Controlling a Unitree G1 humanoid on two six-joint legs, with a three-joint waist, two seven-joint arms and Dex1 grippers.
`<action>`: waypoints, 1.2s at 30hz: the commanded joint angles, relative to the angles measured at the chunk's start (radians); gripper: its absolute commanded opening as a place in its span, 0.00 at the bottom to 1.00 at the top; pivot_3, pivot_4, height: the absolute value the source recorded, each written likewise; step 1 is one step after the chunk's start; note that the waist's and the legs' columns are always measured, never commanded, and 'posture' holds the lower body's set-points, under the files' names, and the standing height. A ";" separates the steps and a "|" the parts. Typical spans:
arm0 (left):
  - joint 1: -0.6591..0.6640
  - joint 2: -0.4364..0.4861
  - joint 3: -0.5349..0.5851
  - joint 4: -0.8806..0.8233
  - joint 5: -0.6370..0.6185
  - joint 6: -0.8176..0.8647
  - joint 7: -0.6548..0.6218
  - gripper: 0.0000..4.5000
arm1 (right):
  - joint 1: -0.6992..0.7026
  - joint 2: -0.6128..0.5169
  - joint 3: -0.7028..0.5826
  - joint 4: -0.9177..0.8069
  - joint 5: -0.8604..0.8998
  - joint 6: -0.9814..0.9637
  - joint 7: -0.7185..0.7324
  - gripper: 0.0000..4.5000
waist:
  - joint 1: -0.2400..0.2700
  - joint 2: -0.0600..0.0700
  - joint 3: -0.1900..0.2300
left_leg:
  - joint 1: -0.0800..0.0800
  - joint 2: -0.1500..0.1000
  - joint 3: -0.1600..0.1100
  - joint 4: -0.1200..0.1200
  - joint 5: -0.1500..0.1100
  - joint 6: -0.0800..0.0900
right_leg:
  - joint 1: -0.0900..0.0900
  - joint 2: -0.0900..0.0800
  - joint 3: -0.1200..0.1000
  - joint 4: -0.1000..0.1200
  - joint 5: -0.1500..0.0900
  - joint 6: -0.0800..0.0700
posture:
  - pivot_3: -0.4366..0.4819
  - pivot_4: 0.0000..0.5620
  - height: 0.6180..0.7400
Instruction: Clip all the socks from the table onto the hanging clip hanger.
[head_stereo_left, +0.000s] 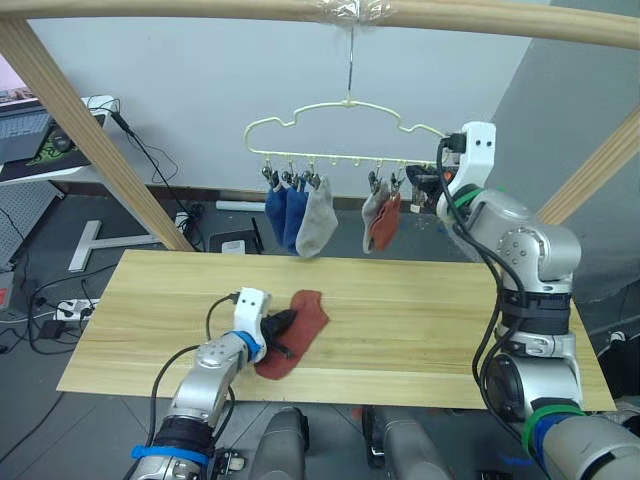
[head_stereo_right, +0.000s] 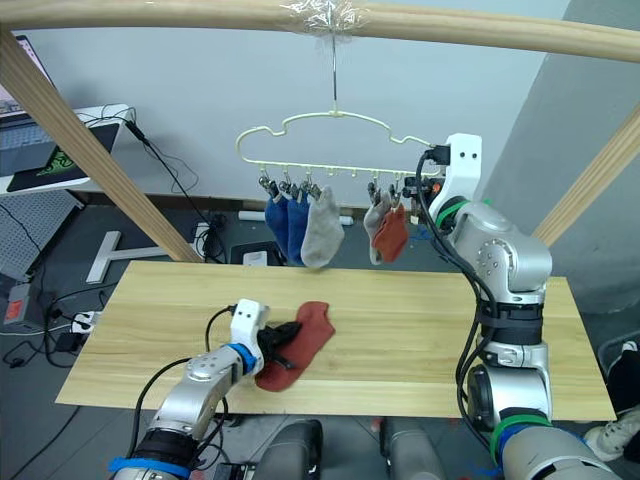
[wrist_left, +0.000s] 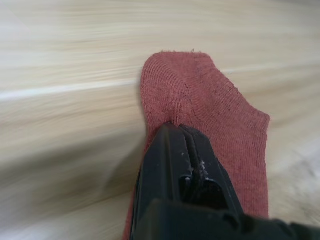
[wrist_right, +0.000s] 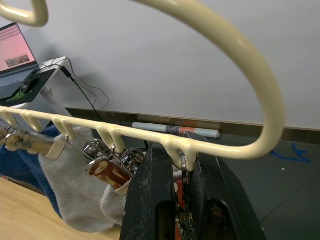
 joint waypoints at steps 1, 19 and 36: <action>-0.002 0.034 -0.040 -0.074 0.041 -0.044 -0.036 0.05 | -0.024 -0.029 -0.042 -0.025 0.028 0.021 -0.001 0.01 | -0.001 0.000 0.000 | 0.000 0.000 0.000 0.000 0.000 0.000 | 0.000 0.000 0.000 0.000 0.000 0.000 | 0.41 0.41 1.00; -0.029 0.005 -0.130 -0.089 0.134 0.014 -0.008 0.99 | -0.018 -0.023 -0.045 -0.036 0.049 0.033 -0.039 0.01 | -0.002 0.000 0.000 | 0.000 0.000 0.000 0.000 0.000 0.000 | 0.000 0.000 0.000 0.000 0.000 0.000 | 0.40 0.42 1.00; -0.039 -0.003 -0.145 0.030 0.151 0.040 -0.029 0.46 | -0.019 -0.022 -0.058 -0.023 0.072 0.041 -0.065 0.01 | -0.002 0.000 0.000 | 0.001 -0.001 0.000 0.001 0.000 0.000 | 0.001 0.000 0.000 0.000 0.000 0.000 | 0.39 0.42 1.00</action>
